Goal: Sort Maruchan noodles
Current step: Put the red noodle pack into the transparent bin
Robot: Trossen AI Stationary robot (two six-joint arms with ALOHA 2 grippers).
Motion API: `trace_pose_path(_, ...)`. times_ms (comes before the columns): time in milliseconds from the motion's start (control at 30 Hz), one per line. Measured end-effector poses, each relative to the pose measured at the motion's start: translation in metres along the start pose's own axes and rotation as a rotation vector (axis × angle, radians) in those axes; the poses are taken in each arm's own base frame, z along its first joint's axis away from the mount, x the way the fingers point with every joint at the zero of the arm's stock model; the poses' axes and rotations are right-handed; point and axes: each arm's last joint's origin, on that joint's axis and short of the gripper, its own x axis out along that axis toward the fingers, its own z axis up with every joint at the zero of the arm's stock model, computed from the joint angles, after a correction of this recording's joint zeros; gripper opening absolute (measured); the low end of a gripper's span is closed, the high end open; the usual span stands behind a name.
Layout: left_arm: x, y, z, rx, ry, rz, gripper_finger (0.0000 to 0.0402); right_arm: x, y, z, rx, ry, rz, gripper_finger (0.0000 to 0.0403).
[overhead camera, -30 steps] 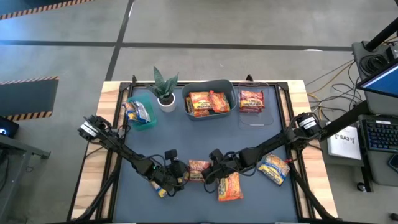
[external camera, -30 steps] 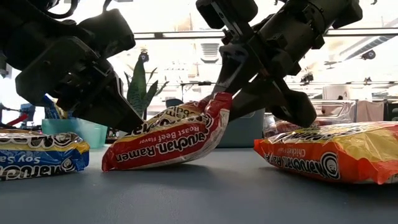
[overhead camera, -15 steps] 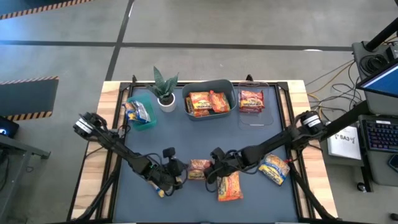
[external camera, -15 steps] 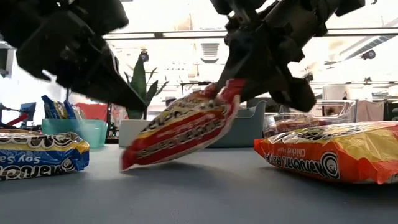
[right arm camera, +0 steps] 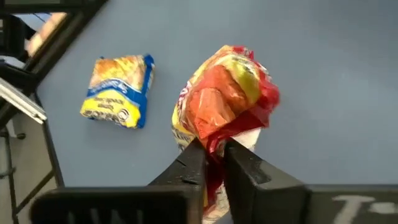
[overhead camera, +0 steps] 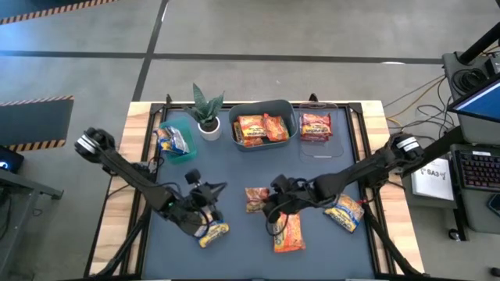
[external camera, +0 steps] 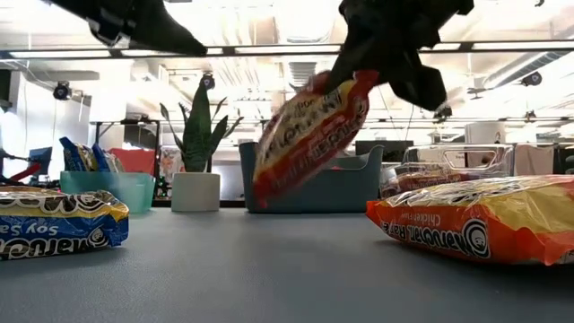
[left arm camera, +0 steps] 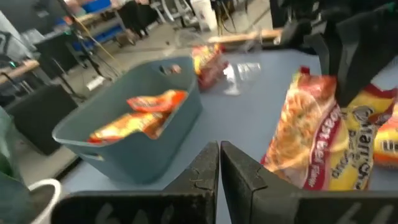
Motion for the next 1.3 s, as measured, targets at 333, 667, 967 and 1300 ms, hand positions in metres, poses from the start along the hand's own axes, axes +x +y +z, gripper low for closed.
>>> trace_pose_path(333, -0.008, 0.014, 0.025, 0.046, -0.065, 0.07, 0.0, -0.033, -0.002, 0.025, -0.054, -0.087, 0.021, 0.0009)
trace_pose_path(667, -0.014, 0.017, 0.053, 0.132, -0.105, 0.15, 0.0, -0.09, -0.025, 0.063, -0.101, -0.209, -0.044, 0.0009)
trace_pose_path(967, -0.016, 0.017, 0.067, 0.176, -0.11, 0.159, 0.0, -0.15, -0.064, 0.112, -0.113, -0.198, -0.423, 0.0008)
trace_pose_path(1300, -0.016, 0.017, 0.064, 0.197, -0.103, 0.16, 0.0, -0.17, -0.108, 0.149, -0.087, 0.145, -0.769, 0.0008)
